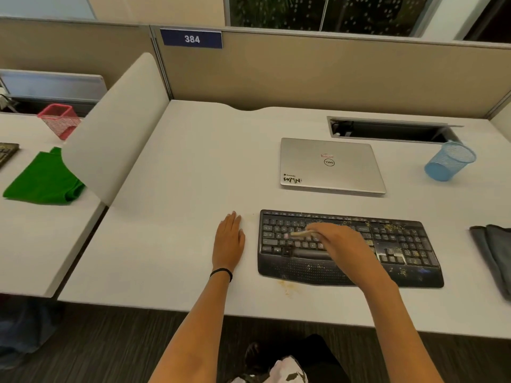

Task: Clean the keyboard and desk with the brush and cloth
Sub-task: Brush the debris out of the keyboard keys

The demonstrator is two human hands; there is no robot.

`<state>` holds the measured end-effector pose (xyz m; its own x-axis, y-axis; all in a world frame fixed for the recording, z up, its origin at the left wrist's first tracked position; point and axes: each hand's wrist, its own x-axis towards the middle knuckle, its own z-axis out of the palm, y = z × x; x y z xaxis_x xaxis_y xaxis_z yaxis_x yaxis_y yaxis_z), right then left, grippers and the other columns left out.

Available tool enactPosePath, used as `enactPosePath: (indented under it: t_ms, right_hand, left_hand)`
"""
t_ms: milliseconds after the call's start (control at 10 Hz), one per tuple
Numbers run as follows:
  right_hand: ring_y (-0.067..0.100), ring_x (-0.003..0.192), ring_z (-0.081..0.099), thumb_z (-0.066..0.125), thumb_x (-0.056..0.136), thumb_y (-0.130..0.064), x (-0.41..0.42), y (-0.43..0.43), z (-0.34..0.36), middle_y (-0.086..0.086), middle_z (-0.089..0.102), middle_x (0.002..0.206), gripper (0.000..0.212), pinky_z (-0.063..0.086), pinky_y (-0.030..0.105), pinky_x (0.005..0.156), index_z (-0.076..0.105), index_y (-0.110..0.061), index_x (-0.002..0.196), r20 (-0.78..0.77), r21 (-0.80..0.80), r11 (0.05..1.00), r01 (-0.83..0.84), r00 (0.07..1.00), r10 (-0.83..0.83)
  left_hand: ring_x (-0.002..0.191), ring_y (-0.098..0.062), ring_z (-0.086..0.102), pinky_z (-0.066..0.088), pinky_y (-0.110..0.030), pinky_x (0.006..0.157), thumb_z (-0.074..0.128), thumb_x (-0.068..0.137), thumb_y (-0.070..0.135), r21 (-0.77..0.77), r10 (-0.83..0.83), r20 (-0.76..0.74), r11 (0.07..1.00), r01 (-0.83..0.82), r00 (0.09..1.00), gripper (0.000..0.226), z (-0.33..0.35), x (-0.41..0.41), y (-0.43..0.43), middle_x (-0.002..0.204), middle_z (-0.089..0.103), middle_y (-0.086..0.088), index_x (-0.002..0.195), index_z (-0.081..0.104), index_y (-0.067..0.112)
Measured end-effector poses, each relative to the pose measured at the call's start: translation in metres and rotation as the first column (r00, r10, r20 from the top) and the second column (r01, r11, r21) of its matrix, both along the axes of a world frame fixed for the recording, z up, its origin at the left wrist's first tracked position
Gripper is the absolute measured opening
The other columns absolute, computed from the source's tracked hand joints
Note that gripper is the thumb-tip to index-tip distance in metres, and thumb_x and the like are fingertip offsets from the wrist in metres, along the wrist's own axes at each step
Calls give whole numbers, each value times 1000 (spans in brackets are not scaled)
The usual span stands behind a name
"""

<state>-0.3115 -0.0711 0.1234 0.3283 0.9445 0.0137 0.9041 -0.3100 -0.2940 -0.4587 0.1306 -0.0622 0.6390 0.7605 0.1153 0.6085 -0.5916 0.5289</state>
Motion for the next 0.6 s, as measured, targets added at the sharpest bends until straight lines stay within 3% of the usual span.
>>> enactPosePath:
  t_ms: [100,200,300,400,500,600]
  right_hand:
    - [20,91,65,50,93,-3,-2,7,-5,4,67,112,37,48,25,74,54,-15,128,-1,-8,1000,-4,1000,4]
    - [6,70,50,44,97,-13,-2,9,-6,1,68,107,31,34,17,61,56,-20,125,-71,-133,991,-13,997,4]
    - [-3,54,39,45,97,-16,-1,3,-3,-6,67,99,29,31,12,54,59,-21,121,-160,-106,994,-8,987,-9]
    - [-6,57,36,44,97,-13,-1,2,-2,1,68,99,31,29,7,54,58,-18,124,-155,-74,997,39,987,-50]
    - [-6,52,34,45,97,-13,1,2,-4,4,69,97,30,30,9,53,59,-18,123,-170,-92,994,58,983,-73]
    - [2,51,45,48,95,-14,2,-3,-3,-11,65,81,25,36,13,54,64,-19,114,-261,-117,993,17,964,-47]
  left_hand:
    - [142,-20,23,8,-26,115,38,99,15,0,1,1,1000,-1,1000,45,1,0,0,152,30,-8,143,37,8]
    - [143,-19,22,7,-25,115,37,99,15,-9,4,8,1000,-4,1000,45,2,0,-1,153,29,-6,143,36,9]
    - [143,-19,22,7,-26,116,38,99,15,-9,2,9,1000,-2,1000,44,1,0,0,153,29,-7,143,36,9]
    - [142,-20,24,10,-27,116,38,99,15,-6,1,2,1000,-1,1000,44,0,0,1,152,31,-7,142,38,8]
    - [142,-20,24,9,-26,116,39,99,14,-7,2,3,1000,-2,1000,44,0,1,1,152,31,-7,142,38,8]
    - [142,-20,24,8,-26,115,39,98,14,-4,4,3,1000,-4,1000,44,0,1,1,152,31,-8,142,38,8]
